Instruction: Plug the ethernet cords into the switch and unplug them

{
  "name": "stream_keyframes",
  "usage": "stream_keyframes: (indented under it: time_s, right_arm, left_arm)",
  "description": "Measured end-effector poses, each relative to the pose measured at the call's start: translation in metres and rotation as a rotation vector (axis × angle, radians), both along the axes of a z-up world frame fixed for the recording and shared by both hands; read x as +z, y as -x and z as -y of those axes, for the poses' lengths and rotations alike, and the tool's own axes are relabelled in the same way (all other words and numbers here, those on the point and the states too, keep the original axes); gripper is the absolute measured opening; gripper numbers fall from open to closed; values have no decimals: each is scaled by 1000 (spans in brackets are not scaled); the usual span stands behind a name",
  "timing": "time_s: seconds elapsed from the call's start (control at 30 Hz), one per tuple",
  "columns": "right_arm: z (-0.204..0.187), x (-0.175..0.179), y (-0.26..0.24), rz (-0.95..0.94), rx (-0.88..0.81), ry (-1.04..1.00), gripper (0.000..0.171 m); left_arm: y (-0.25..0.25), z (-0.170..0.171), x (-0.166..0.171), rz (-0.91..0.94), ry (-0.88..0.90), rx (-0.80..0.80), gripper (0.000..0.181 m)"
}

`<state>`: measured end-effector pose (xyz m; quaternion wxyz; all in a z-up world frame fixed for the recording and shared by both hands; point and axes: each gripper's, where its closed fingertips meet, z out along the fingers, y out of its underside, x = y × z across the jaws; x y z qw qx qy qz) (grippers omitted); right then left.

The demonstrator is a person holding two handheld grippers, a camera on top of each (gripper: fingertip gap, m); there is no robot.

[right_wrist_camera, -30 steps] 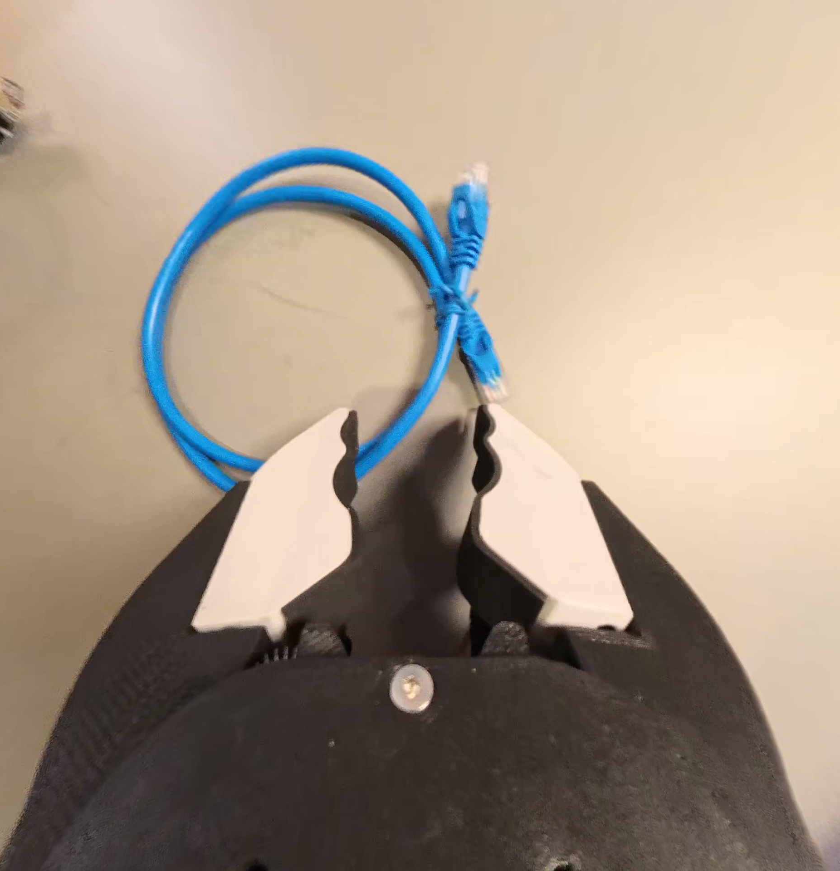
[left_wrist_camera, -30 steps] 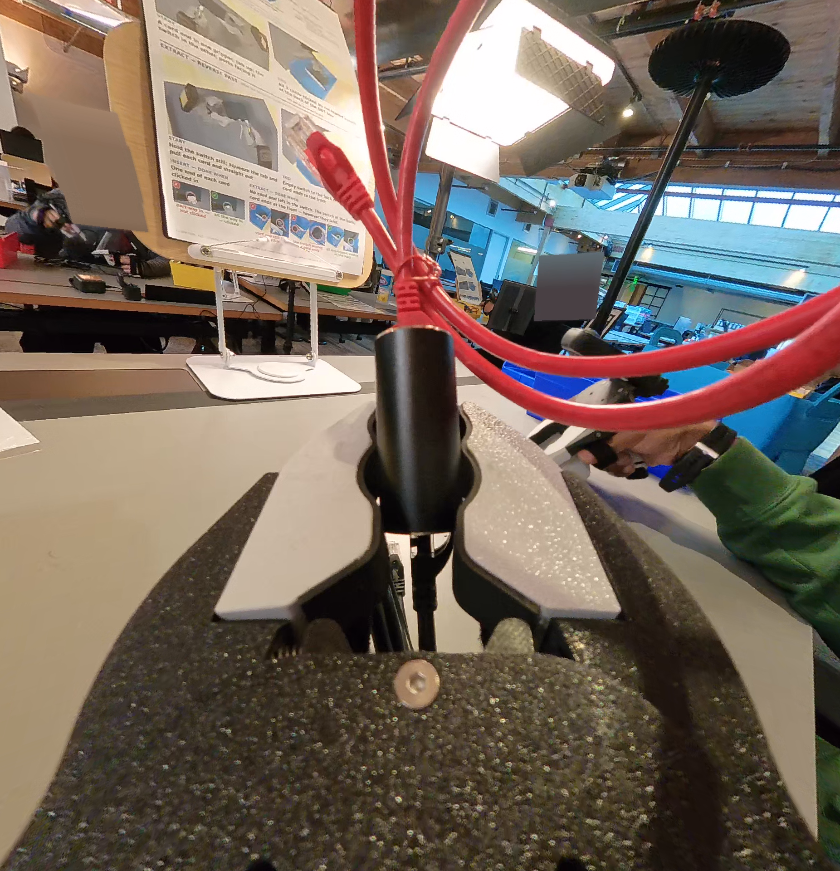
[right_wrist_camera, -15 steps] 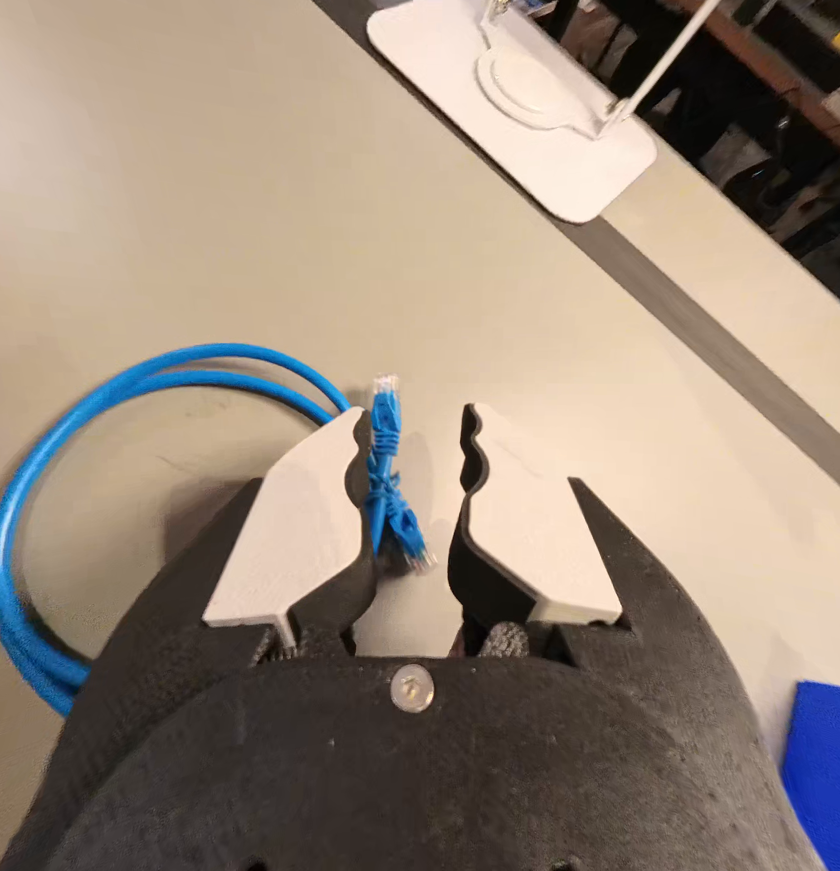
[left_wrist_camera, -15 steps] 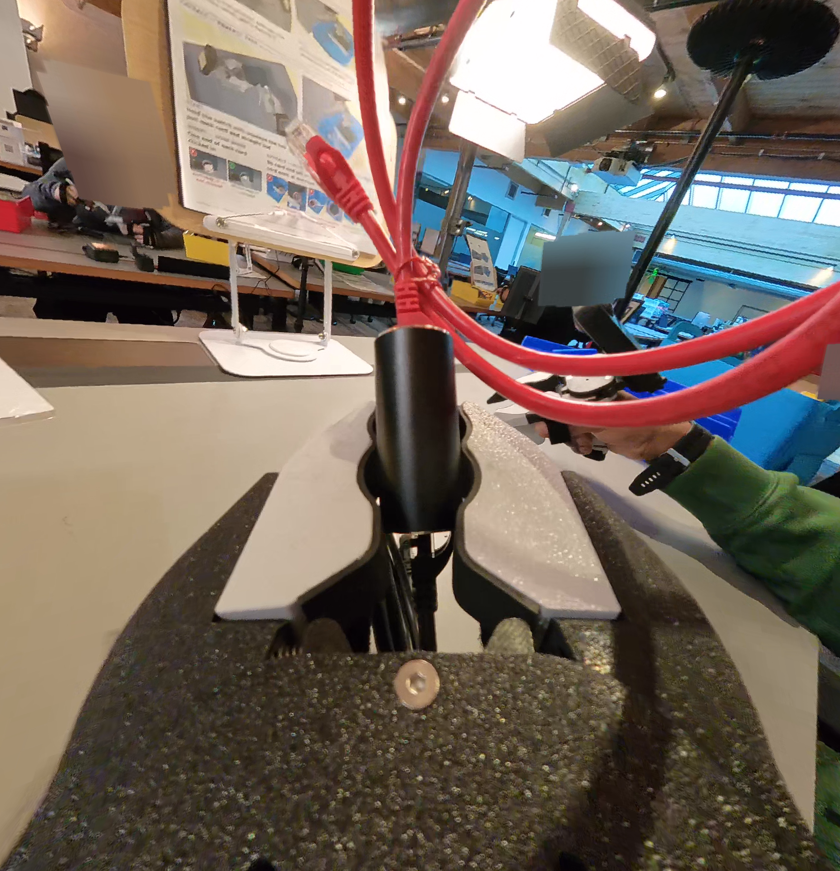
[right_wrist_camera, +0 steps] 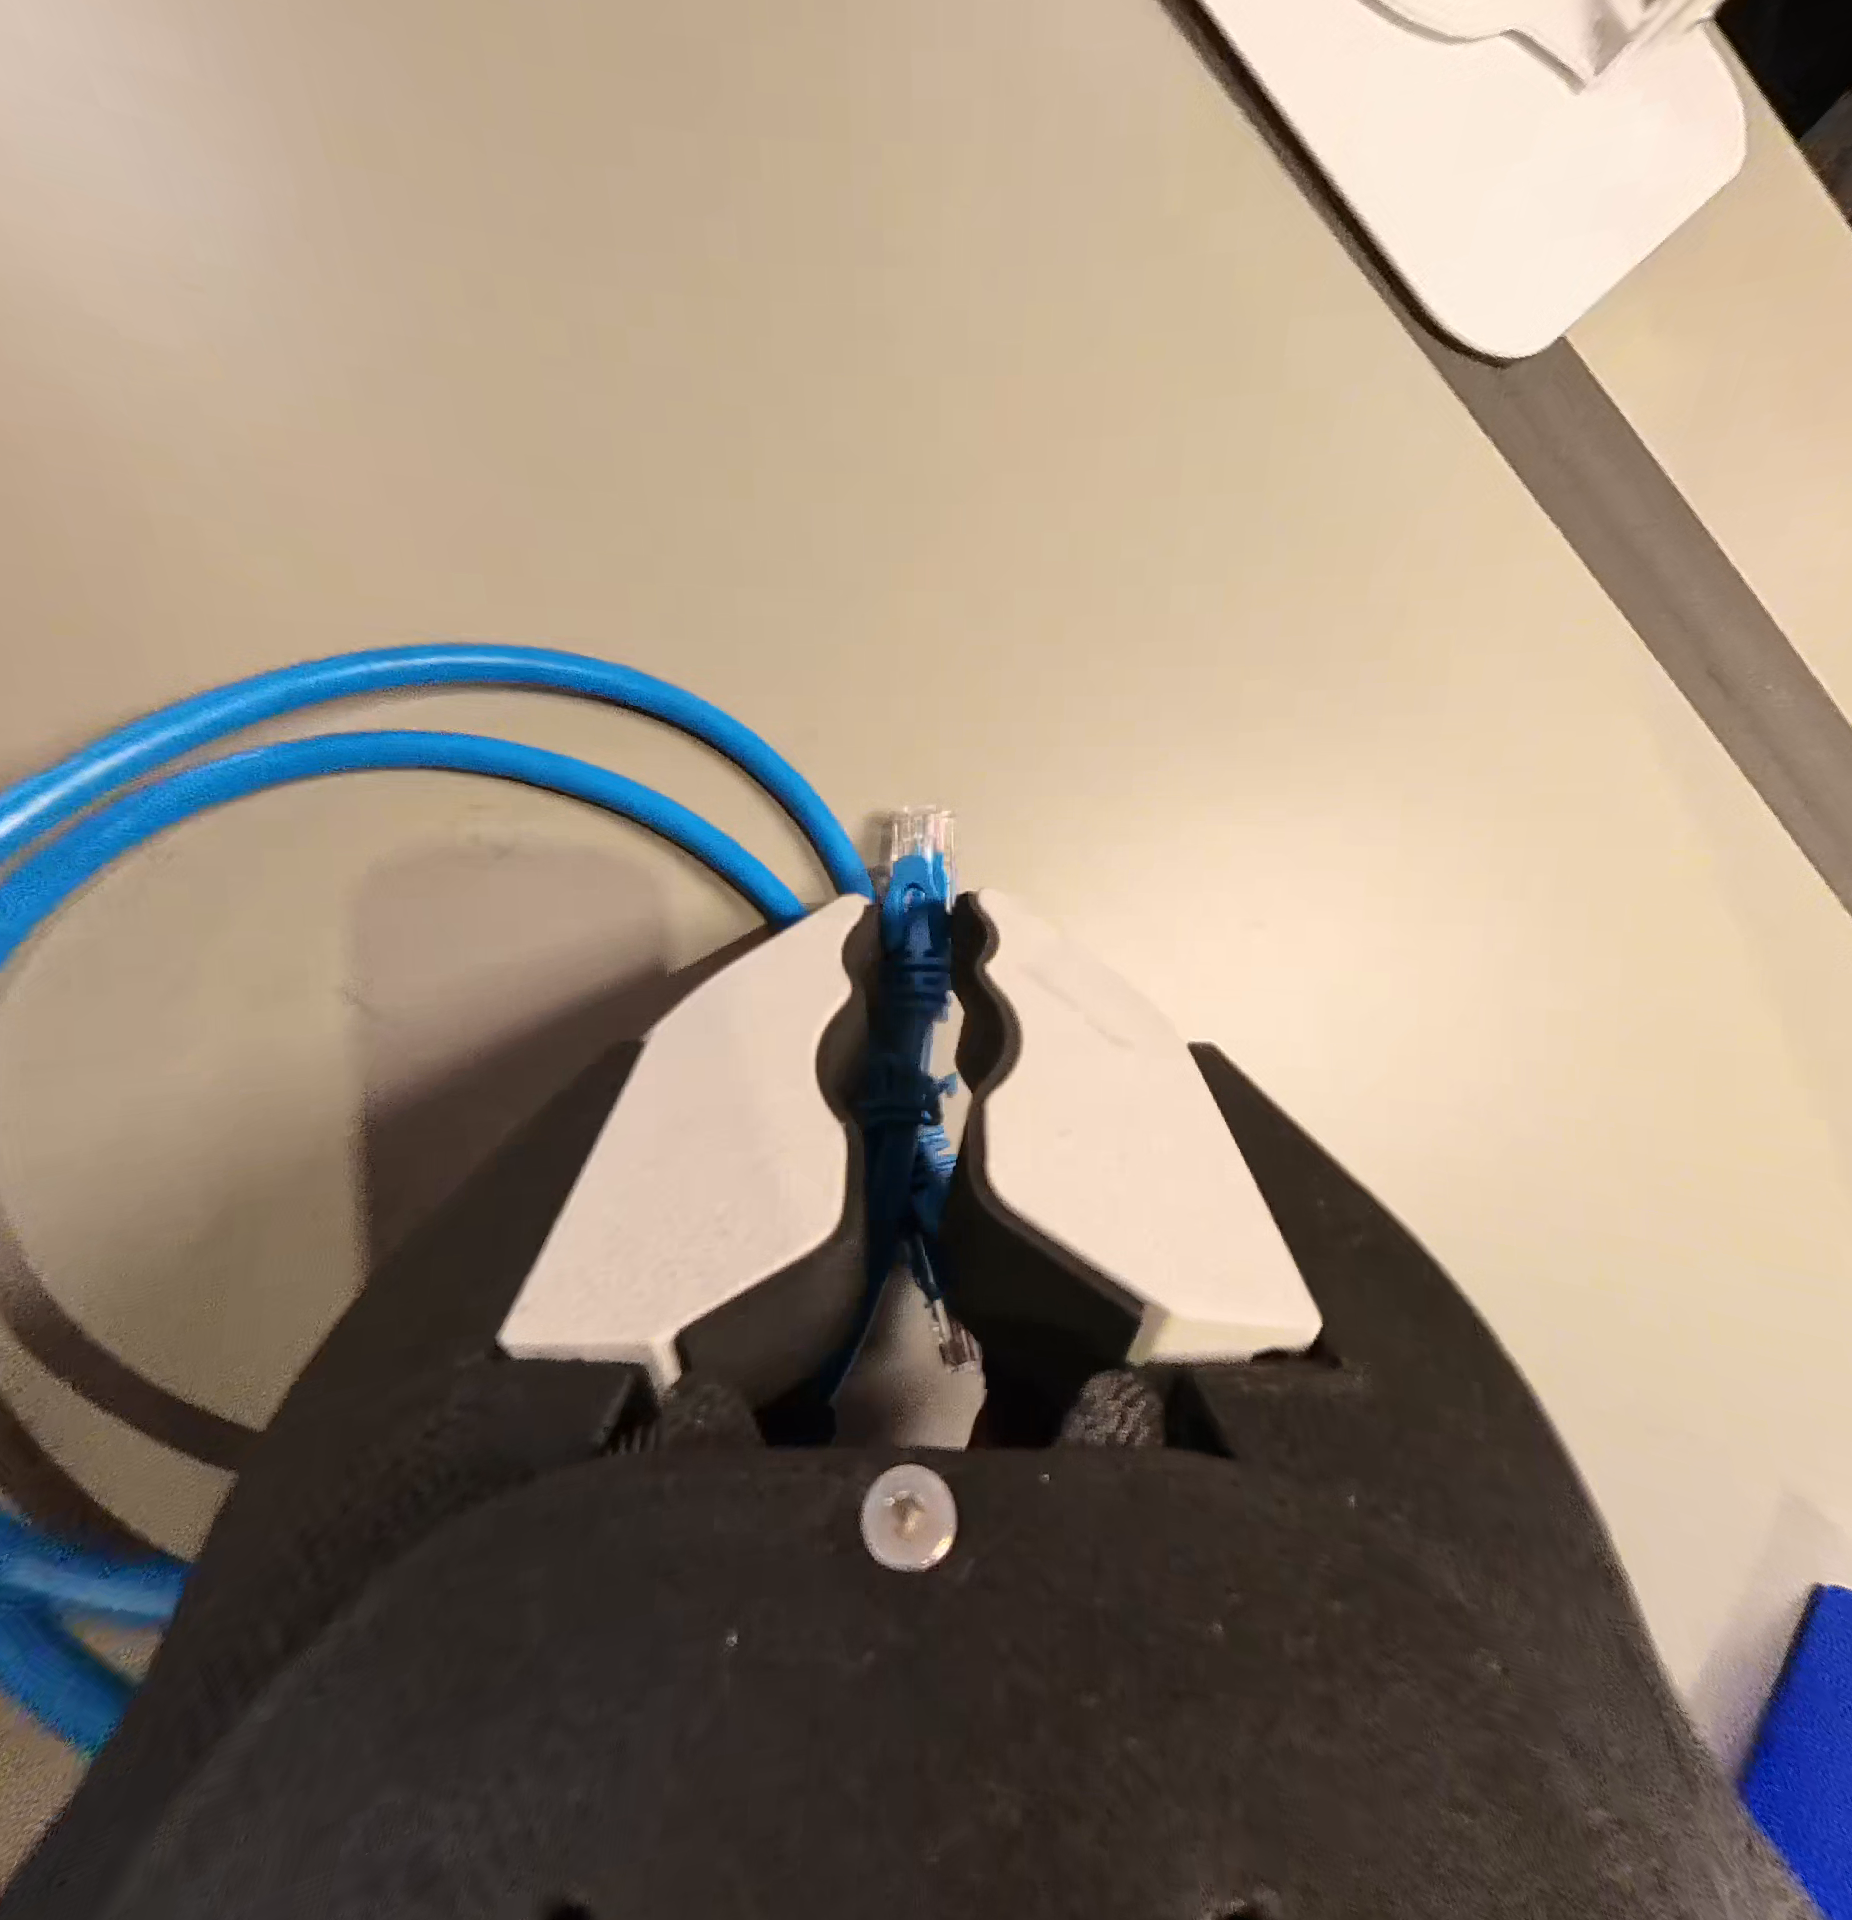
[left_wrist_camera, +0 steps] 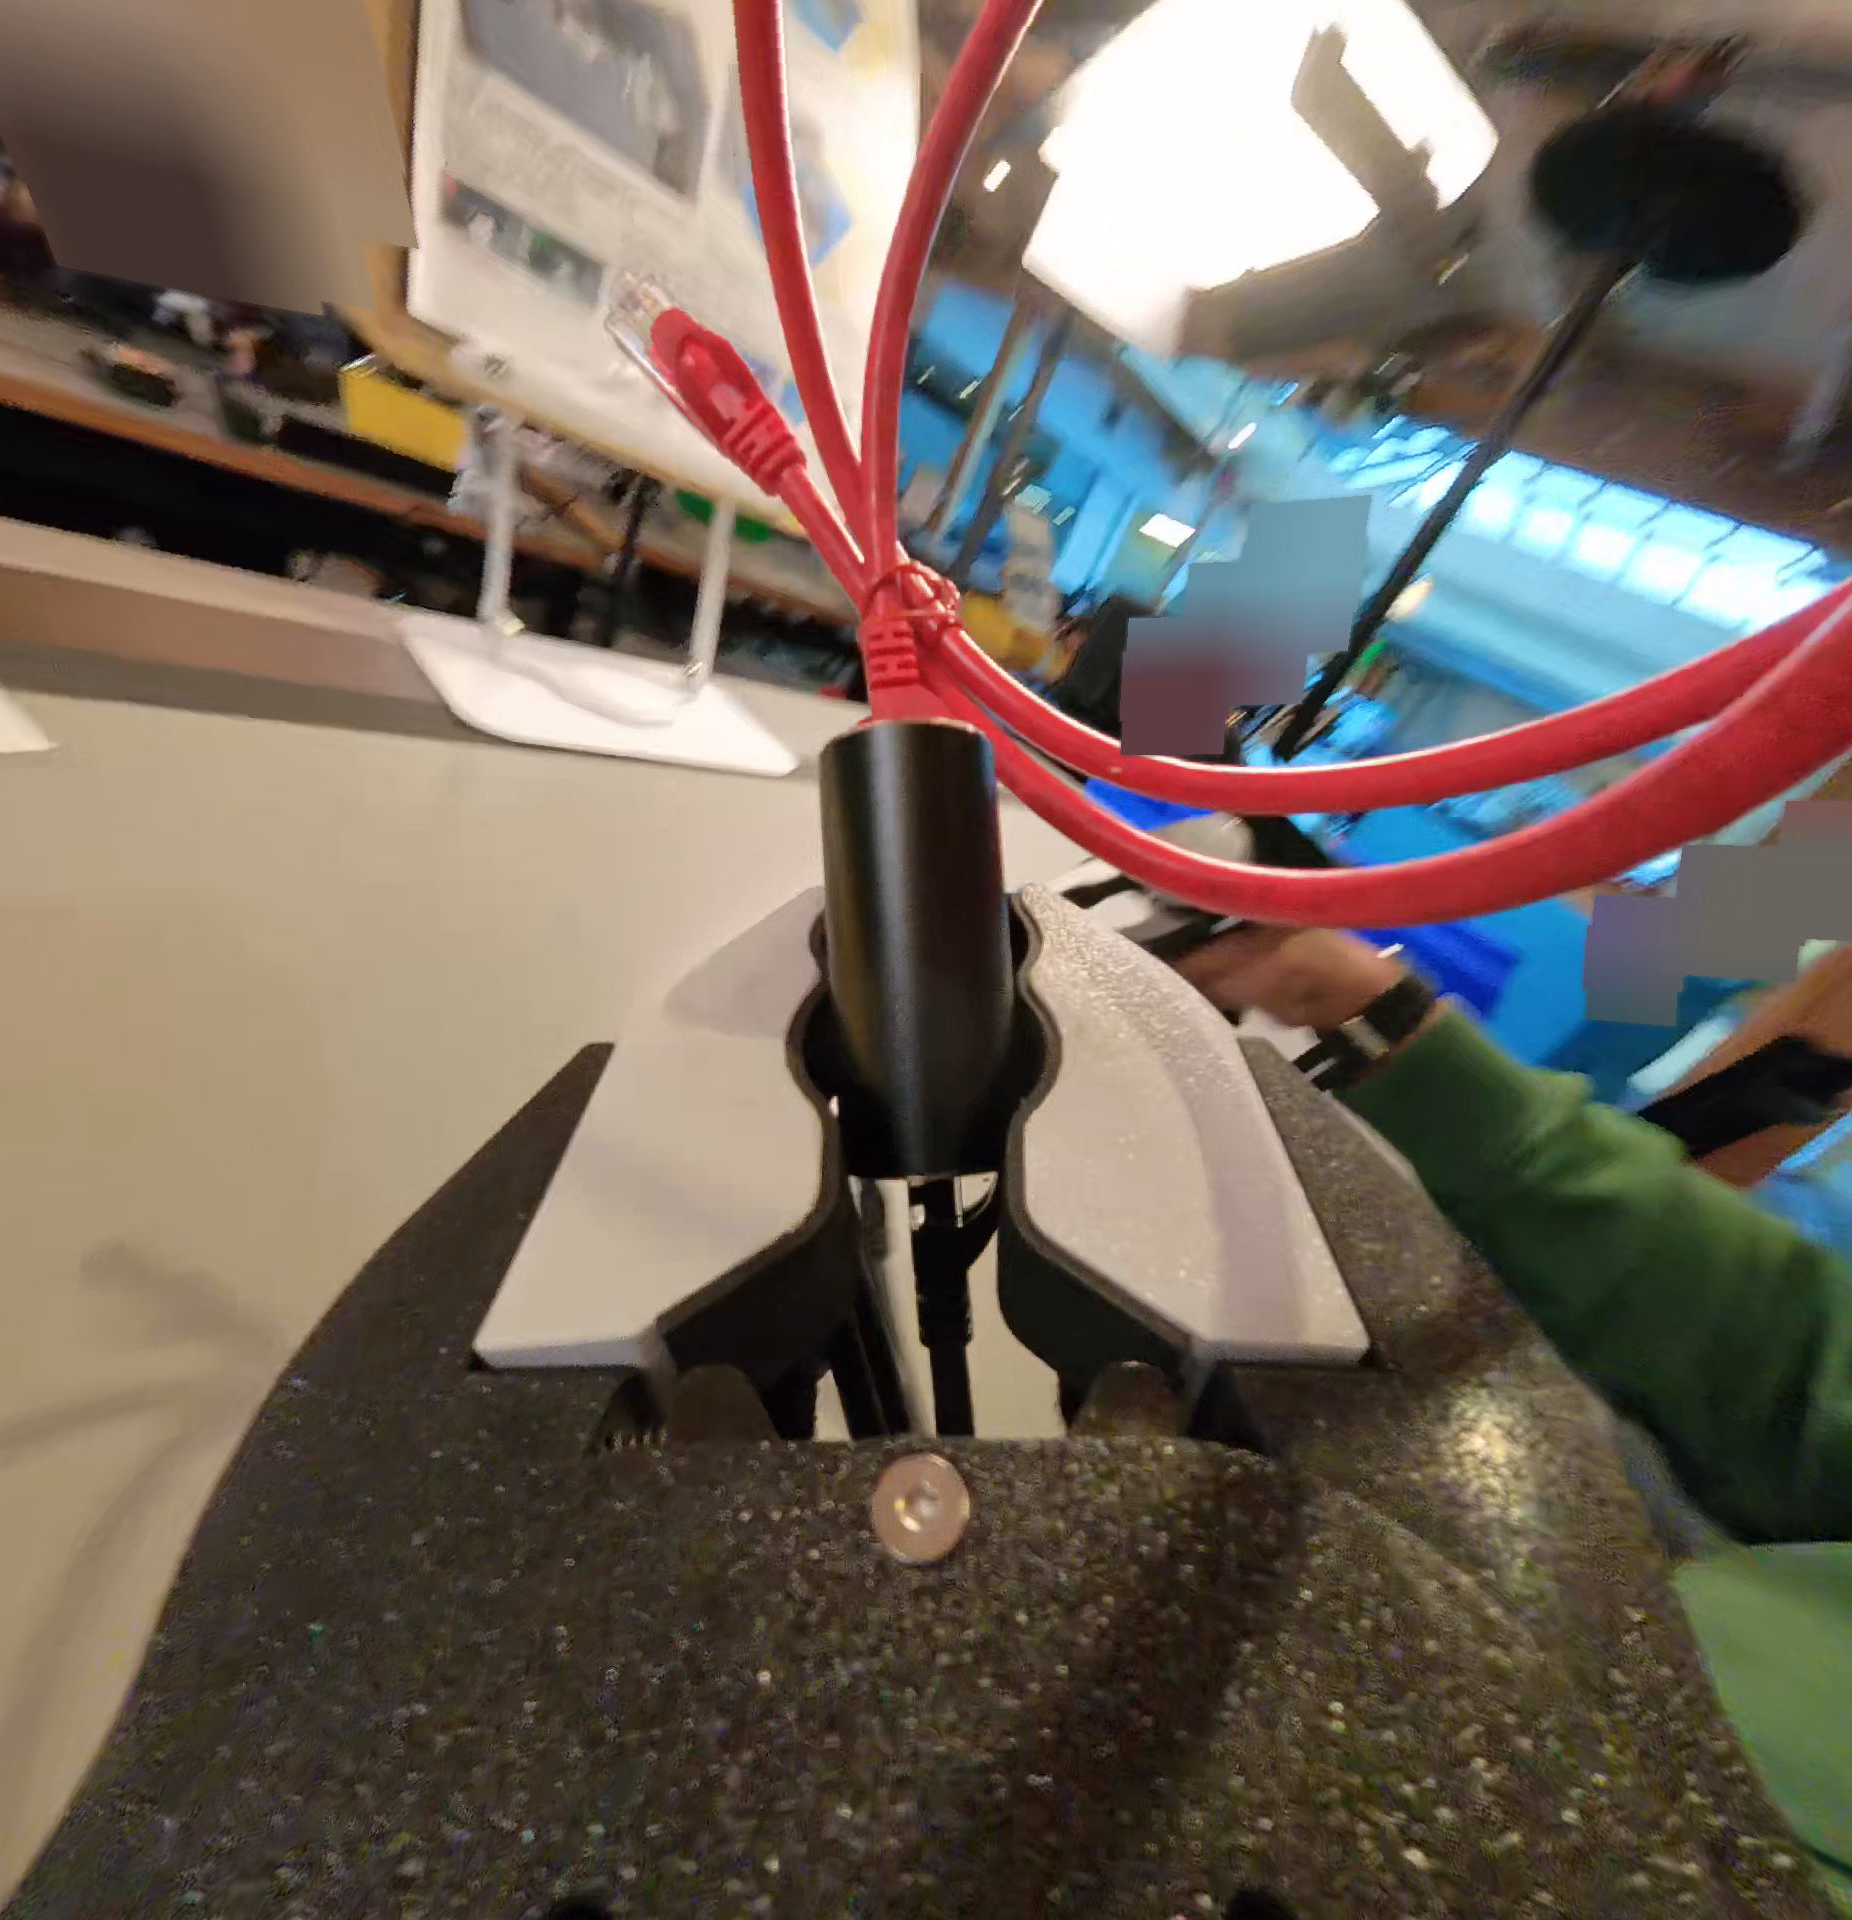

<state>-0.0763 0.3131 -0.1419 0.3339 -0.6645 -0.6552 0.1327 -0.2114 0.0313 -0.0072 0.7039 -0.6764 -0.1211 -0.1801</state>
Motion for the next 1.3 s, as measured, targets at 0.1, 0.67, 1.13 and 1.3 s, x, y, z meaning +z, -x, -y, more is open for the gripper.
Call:
stream_keyframes:
  time_s: [0.1,0.67,1.13,1.3]
  right_arm:
    - [13,3,-4,14,67,-11,12]
    - [151,123,-19,-415,344,-185,11]
    - [249,138,19,-582,464,62,12]
    - [251,128,26,-539,416,19,12]
  left_arm:
    - [-7,8,27,129,-199,-86,27]
    - [-39,-17,49,249,-483,100,27]
    - [-65,-29,48,380,-571,-18,28]
    - [-82,-42,39,386,-514,-56,27]
